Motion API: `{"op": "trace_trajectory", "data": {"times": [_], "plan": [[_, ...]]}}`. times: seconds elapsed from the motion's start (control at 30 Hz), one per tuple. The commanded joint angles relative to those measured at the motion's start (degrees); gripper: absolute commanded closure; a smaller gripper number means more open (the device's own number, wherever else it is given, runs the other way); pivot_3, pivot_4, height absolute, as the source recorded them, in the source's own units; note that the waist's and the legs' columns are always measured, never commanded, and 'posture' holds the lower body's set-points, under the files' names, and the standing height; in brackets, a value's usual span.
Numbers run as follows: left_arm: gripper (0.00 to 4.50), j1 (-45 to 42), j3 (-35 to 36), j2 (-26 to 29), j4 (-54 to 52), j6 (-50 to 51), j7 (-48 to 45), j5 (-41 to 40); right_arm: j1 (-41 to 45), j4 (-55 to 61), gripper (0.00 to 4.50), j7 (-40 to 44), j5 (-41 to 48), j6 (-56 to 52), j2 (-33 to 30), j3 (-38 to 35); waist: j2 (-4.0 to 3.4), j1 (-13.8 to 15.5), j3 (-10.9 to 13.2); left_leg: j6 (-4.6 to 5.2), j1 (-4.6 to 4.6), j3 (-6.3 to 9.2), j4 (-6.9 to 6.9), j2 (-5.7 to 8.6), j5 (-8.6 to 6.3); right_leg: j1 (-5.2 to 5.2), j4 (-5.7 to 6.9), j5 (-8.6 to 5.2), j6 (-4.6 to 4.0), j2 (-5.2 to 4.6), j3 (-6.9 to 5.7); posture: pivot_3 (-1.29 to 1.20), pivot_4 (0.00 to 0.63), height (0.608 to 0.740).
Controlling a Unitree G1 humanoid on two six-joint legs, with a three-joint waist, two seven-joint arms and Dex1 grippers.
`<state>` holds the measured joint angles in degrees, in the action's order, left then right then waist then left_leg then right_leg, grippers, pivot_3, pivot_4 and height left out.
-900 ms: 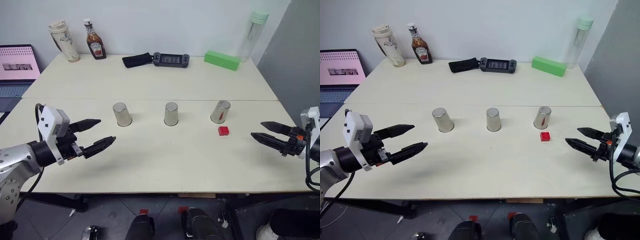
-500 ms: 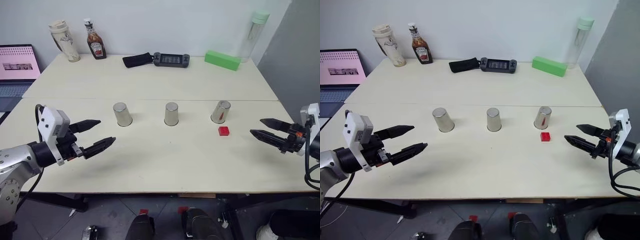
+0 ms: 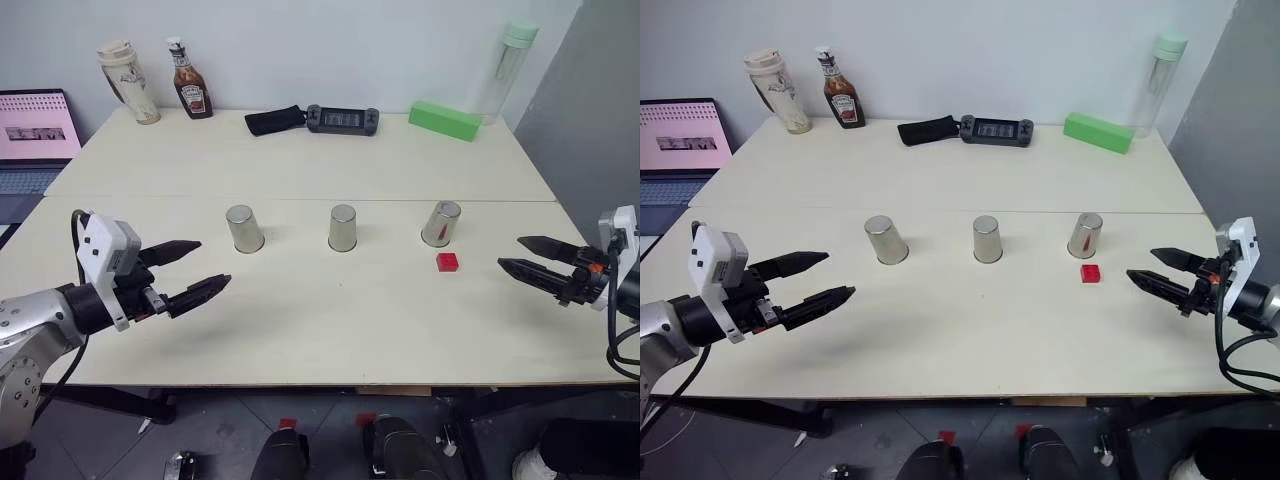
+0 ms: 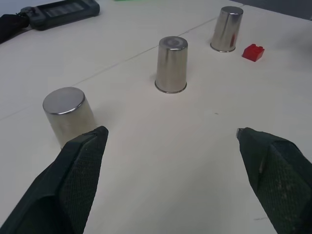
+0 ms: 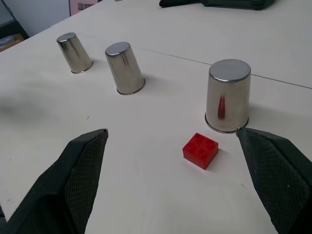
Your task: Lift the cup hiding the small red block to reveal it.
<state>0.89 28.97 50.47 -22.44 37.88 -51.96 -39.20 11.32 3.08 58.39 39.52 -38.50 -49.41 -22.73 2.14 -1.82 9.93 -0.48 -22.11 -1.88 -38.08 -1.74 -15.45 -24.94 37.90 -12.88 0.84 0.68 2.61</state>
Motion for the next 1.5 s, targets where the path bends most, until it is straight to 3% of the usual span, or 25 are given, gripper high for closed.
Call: {"op": "trace_trajectory", "data": {"times": [0.03,1.5], "plan": [[0.0,-0.6,0.5,1.0,-0.7,-1.3,-0.3,0.1,1.4,0.6,0.03,-0.3,0.4,0.5,-0.2,-0.4,0.0,0.0,0.0,0.0,0.0,0.0,0.0,0.0,0.0,0.0,0.0,0.0,0.0,0.0,0.01,0.0,0.15,0.74],[0.0,0.0,-0.8,0.8,-1.2,-2.0,0.4,0.8,4.0,-1.1,0.03,-2.6,-0.3,0.2,0.6,1.3,0.0,0.0,0.0,0.0,-0.01,0.0,0.0,0.0,0.0,0.0,0.0,0.01,0.02,0.0,0.0,0.0,0.15,0.74]]}}
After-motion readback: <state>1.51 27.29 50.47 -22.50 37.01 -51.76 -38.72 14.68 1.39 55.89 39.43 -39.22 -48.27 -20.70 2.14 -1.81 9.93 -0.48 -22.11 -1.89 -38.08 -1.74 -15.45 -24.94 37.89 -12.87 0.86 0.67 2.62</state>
